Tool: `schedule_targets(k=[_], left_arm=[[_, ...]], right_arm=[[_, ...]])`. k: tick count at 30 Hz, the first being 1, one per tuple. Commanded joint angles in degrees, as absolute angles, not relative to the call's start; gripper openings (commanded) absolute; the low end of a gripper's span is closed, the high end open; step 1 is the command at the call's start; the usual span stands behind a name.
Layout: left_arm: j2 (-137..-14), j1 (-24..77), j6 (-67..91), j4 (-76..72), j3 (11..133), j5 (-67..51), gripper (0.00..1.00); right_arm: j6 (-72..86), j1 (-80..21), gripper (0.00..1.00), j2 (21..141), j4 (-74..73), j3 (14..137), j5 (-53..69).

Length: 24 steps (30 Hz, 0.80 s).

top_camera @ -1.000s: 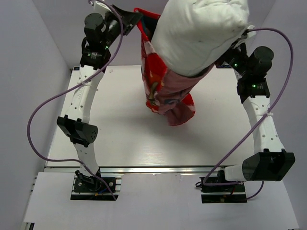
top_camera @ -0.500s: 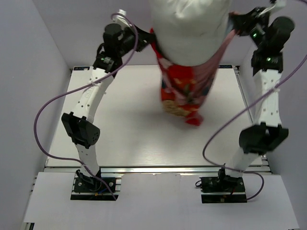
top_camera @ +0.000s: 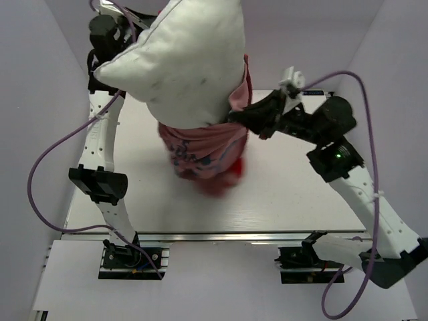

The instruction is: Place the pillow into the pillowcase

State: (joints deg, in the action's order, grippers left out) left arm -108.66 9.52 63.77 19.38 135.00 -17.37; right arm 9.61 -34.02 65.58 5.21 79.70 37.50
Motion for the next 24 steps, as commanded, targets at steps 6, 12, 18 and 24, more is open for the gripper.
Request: schedule_targets(k=[6,12,18,24], left_arm=[[-106.1,17.1,70.8,6.1,137.6,-26.5,0.0],[-98.3,14.3,66.9,9.2,130.5,-24.7,0.0],[-102.8,9.7,69.3,7.7,133.3,-23.5,0.0],[-110.6,10.3,76.4,1.6,139.1,-28.6,0.0]], right_arm=[[9.4,-13.1,0.0,81.8,14.4,99.6,0.3],[15.1,-5.8,0.0,91.4,-0.3,121.9,17.0],[-10.1,-49.5,0.0,62.2,12.7,79.8,23.0],[-23.6,-62.6,0.0,62.0,16.4,78.7,-1.8]])
